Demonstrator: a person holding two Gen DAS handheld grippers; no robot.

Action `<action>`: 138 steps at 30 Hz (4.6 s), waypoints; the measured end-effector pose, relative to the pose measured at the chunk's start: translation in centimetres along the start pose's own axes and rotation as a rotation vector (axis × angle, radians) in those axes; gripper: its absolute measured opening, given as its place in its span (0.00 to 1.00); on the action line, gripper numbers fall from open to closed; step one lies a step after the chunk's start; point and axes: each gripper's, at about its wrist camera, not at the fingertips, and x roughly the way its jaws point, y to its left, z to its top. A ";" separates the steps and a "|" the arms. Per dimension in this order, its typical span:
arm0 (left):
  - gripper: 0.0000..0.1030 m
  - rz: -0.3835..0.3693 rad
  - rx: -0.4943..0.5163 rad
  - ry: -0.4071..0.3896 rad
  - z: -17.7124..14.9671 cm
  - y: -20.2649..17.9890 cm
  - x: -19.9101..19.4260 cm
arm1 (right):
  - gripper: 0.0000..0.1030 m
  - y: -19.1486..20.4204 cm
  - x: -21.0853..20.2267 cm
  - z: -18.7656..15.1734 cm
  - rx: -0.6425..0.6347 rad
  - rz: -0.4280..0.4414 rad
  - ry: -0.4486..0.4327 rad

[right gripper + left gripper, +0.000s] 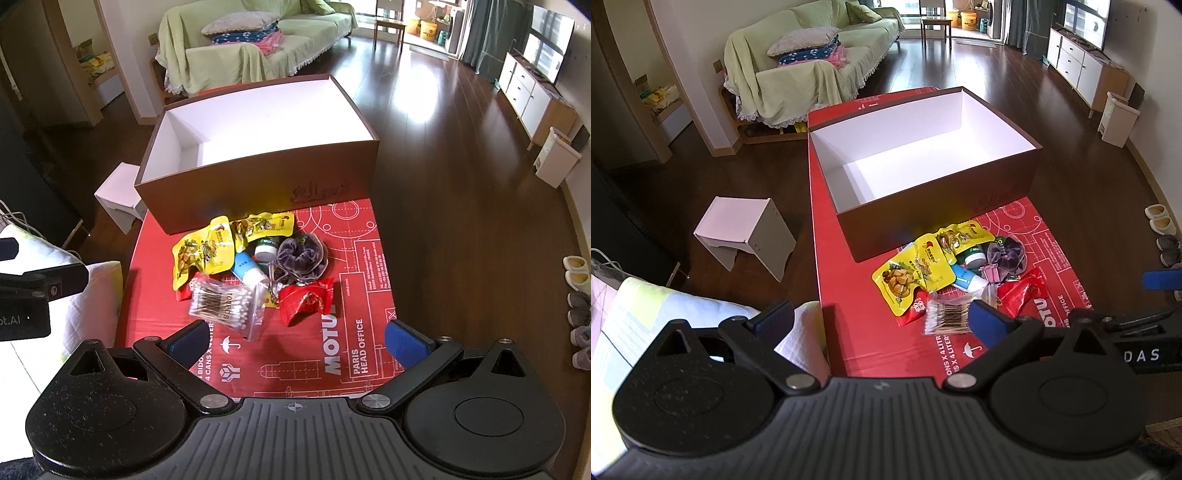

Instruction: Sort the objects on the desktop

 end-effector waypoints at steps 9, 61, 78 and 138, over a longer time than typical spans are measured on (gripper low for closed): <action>0.96 -0.026 -0.014 0.003 -0.3 0.6 0.5 | 1.00 0.1 0.0 0.1 0.004 0.004 -0.014; 0.64 -0.335 0.800 -0.001 -4.3 -6.1 15.0 | 1.00 -10.7 8.2 -3.0 0.229 0.045 0.102; 0.32 -0.444 0.957 0.092 -4.8 -8.3 18.9 | 1.00 -12.3 9.4 -3.1 0.291 0.092 0.113; 0.22 -0.252 0.116 -0.059 6.9 -0.3 10.2 | 0.25 -6.7 9.2 12.2 -0.025 0.395 -0.075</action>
